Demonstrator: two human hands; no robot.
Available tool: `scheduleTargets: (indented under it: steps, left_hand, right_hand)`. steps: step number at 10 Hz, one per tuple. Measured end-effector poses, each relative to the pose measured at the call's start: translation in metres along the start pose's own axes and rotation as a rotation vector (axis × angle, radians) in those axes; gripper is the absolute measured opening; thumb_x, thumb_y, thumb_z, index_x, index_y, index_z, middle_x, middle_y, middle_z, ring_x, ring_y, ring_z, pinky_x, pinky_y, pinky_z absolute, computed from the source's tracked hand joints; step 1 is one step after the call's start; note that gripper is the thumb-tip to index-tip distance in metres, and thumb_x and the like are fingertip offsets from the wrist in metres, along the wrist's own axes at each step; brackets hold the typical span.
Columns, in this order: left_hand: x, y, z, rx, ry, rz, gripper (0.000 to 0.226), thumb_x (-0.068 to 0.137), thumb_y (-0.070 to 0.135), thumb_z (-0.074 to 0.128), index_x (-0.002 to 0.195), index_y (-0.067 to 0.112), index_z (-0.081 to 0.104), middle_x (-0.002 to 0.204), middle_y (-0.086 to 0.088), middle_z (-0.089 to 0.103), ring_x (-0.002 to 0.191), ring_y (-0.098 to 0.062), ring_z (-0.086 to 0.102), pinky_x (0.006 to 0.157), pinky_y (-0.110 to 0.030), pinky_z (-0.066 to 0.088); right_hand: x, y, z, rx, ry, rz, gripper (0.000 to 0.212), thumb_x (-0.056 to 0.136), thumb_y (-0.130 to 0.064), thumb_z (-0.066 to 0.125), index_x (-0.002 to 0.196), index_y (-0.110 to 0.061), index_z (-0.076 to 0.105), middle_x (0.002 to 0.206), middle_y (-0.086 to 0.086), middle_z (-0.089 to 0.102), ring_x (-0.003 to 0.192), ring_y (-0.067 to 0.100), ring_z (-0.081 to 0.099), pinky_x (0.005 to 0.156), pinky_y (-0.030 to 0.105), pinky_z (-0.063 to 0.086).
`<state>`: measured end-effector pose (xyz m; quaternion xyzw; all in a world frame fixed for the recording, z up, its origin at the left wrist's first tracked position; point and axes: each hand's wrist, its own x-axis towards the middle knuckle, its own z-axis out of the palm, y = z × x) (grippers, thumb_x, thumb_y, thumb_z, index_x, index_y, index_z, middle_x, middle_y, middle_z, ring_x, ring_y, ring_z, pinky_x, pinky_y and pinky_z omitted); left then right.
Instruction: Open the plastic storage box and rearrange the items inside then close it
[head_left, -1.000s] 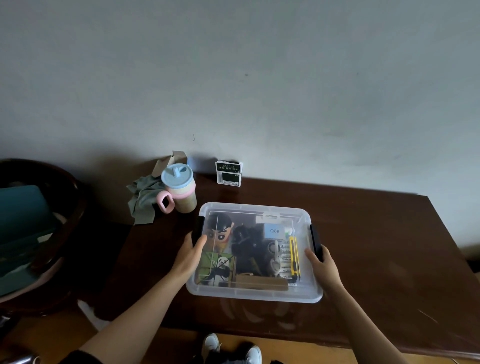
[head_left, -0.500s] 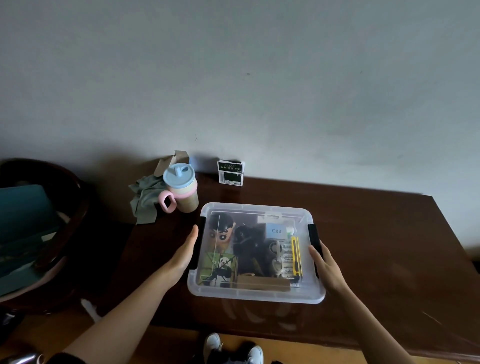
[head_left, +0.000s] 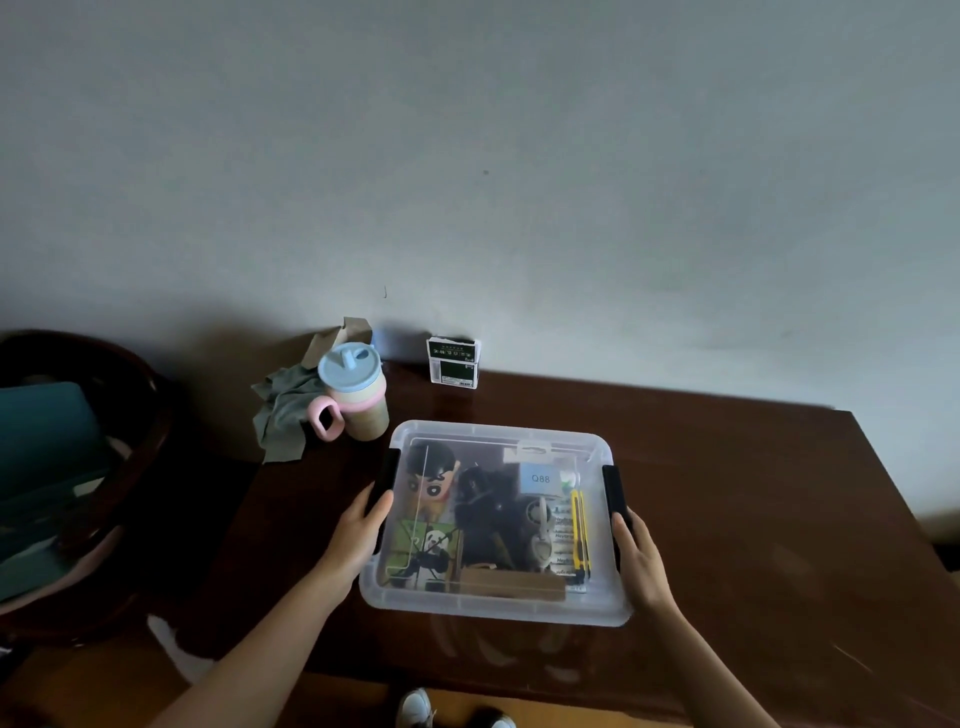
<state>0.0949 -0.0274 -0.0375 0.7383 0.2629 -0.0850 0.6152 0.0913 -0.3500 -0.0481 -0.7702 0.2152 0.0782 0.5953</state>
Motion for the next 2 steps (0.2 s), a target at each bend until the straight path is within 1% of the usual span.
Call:
scheduleTargets:
  steps: [1, 2]
  left_hand:
    - [-0.006, -0.010, -0.006, -0.040, 0.063, -0.085, 0.049, 0.098, 0.035, 0.047, 0.141, 0.010, 0.043, 0.144, -0.011, 0.046, 0.131, -0.025, 0.044, 0.101, -0.034, 0.037]
    - [-0.016, -0.023, -0.012, -0.178, 0.108, -0.247, 0.055, 0.096, 0.040, 0.048, 0.142, 0.011, 0.041, 0.142, -0.016, 0.045, 0.128, -0.034, 0.047, 0.101, -0.045, 0.043]
  right_hand:
    - [-0.008, 0.007, -0.010, 0.085, 0.041, 0.050, 0.032, 0.101, -0.027, 0.040, 0.123, -0.013, 0.058, 0.119, 0.004, 0.061, 0.106, 0.016, 0.058, 0.091, 0.034, 0.048]
    - [-0.033, 0.009, -0.019, 0.121, 0.080, 0.077, 0.031, 0.101, -0.024, 0.040, 0.091, -0.021, 0.070, 0.099, 0.001, 0.069, 0.082, 0.011, 0.067, 0.065, 0.021, 0.054]
